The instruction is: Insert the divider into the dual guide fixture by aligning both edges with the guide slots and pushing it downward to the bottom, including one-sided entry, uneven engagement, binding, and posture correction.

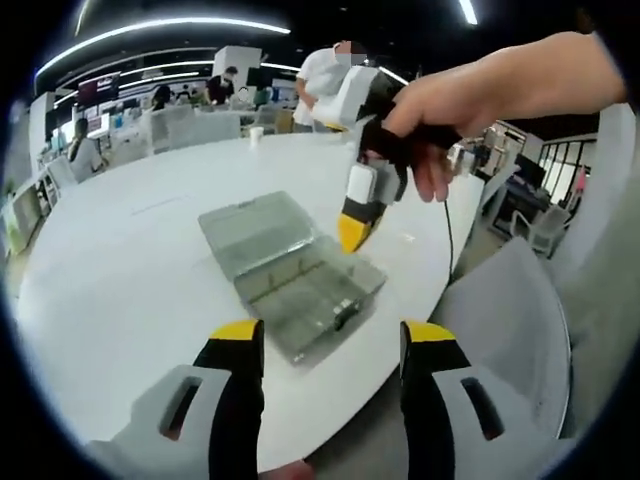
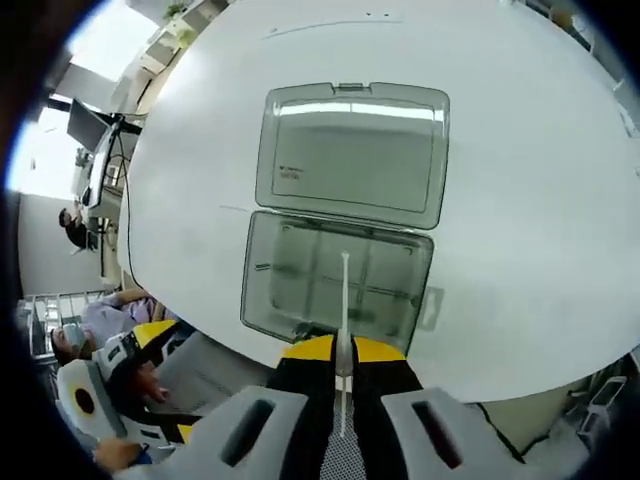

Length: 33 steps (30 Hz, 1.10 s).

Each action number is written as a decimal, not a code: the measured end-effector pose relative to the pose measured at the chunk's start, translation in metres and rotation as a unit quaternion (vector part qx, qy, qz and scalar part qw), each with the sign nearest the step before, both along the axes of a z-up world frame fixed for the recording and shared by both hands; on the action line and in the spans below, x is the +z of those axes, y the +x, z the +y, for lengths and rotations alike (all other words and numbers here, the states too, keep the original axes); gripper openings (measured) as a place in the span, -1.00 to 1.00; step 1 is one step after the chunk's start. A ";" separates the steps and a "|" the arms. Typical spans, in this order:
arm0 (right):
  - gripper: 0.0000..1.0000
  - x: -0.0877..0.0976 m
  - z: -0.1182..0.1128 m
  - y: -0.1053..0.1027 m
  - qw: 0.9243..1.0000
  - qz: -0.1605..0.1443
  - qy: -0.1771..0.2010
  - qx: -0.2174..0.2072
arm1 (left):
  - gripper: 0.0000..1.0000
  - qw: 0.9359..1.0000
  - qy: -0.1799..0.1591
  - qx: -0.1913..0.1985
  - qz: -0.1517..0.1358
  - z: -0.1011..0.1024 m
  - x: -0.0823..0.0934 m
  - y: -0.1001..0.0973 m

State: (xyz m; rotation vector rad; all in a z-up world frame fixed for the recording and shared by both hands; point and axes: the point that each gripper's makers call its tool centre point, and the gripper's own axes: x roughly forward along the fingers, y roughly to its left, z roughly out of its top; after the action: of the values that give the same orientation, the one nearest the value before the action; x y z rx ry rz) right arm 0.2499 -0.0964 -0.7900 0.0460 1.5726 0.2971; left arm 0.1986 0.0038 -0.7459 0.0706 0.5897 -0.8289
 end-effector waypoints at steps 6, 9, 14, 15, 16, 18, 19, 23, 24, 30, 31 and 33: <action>-1.00 -0.003 0.002 0.002 1.000 0.001 -0.011 -0.016 | 0.06 1.000 -0.002 -0.001 0.003 0.001 -0.003 -0.003; -1.00 -0.006 0.002 0.006 1.000 -0.002 -0.016 -0.018 | 0.06 1.000 -0.001 -0.002 0.001 0.001 -0.003 -0.003; -1.00 -0.007 0.003 0.007 0.999 -0.002 -0.019 -0.031 | 0.05 1.000 -0.003 0.000 0.000 0.002 -0.002 -0.003; -1.00 -0.008 0.002 0.008 0.999 -0.004 -0.021 -0.034 | 0.05 1.000 -0.003 0.000 -0.001 0.002 -0.002 -0.003; -1.00 -0.008 0.002 0.010 0.999 -0.004 -0.020 -0.039 | 0.05 1.000 -0.004 0.001 -0.001 0.002 -0.002 -0.003; -1.00 -0.010 0.003 0.010 0.999 -0.002 -0.020 -0.041 | 0.05 1.000 -0.004 0.002 -0.002 0.002 -0.002 -0.002; -1.00 -0.010 0.003 0.010 0.999 0.000 -0.022 -0.045 | 0.05 1.000 -0.004 0.003 -0.002 0.002 -0.001 -0.003; -1.00 -0.012 0.001 0.010 0.999 -0.001 -0.025 -0.048 | 0.05 1.000 -0.007 0.006 -0.003 0.004 -0.001 -0.002; -1.00 -0.013 0.001 0.009 0.998 -0.001 -0.026 -0.048 | 0.05 1.000 -0.008 0.007 -0.003 0.004 0.000 -0.002; -1.00 -0.016 0.000 0.007 0.998 0.001 -0.027 -0.048 | 0.05 1.000 -0.010 0.010 -0.005 0.005 0.001 -0.001; -1.00 -0.017 0.000 0.006 0.998 0.002 -0.027 -0.048 | 0.05 1.000 -0.011 0.011 -0.004 0.006 0.001 -0.001; -1.00 -0.018 0.000 0.005 0.998 0.003 -0.027 -0.049 | 0.05 1.000 -0.011 0.012 -0.005 0.006 0.001 -0.001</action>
State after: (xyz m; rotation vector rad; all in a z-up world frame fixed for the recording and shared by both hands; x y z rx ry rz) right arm 0.2546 -0.0962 -0.8078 0.0818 1.5774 0.1768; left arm 0.1974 0.0101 -0.7446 0.0470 0.5711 -0.8107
